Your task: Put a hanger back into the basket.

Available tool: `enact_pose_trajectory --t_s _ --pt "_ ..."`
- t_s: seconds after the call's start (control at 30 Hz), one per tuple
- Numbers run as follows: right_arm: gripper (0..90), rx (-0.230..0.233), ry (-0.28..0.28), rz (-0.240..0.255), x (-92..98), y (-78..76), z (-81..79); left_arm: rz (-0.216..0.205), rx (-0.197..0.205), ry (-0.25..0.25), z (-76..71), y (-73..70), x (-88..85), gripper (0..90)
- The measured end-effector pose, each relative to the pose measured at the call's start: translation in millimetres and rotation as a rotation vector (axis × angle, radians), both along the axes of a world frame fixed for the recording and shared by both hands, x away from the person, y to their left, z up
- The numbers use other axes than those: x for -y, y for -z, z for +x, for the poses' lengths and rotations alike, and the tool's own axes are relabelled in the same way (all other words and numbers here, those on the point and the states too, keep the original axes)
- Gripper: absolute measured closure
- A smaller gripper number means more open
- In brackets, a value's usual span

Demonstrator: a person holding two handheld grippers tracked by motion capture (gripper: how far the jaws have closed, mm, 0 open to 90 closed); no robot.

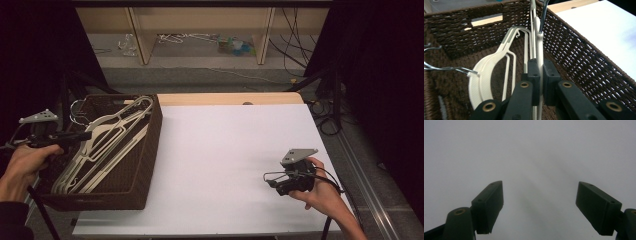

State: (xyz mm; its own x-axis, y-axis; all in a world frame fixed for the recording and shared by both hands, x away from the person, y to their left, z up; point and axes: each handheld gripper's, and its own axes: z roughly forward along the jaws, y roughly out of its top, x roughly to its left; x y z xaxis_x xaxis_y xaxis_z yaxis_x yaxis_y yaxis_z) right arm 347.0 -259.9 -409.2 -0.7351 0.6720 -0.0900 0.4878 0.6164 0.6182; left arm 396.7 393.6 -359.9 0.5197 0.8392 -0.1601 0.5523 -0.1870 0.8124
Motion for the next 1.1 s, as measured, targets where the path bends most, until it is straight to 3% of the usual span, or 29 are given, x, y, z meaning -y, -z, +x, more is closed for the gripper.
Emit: enact_pose_trajectory --t_s 0.1,0.3,0.37,0.5,0.67,0.7,0.77,0.9,0.97,1.1 --pt "23.1 -0.003 -0.005 -0.005 0.7 0.3 0.4 0.005 -0.037 0.039 3.6 2.7 6.3 85.8" --pt "23.2 -0.008 -0.013 -0.012 1.3 0.7 0.5 0.029 -0.081 0.012 13.4 13.9 12.1 85.3" --pt "23.2 -0.008 -0.011 -0.009 1.7 0.6 0.5 0.107 -0.114 -0.004 16.2 17.7 14.1 84.2" --pt "23.2 -0.012 -0.010 -0.013 2.4 1.2 0.8 0.084 -0.109 -0.092 18.0 24.5 12.4 82.3" --pt "23.2 -0.008 0.000 -0.004 -0.3 3.6 0.4 0.155 -0.104 -0.234 20.9 34.2 4.0 77.9" --pt "23.2 -0.012 -0.003 -0.006 -0.3 3.4 0.2 0.192 -0.116 -0.246 21.3 37.1 0.6 77.6" --pt "23.2 -0.018 -0.018 -0.017 0.5 2.5 0.5 0.175 -0.127 -0.292 20.9 41.2 -3.0 76.4" --pt "23.2 -0.015 -0.007 -0.011 1.1 1.8 0.4 0.175 -0.085 -0.429 15.8 39.3 -6.2 62.3" --pt "23.2 -0.014 -0.013 -0.015 1.8 2.1 1.0 0.157 -0.066 -0.470 13.0 36.3 -8.8 57.4" --pt "23.2 0.002 -0.002 -0.003 0.0 3.0 0.6 0.134 -0.010 -0.427 3.0 26.1 -0.2 54.8"
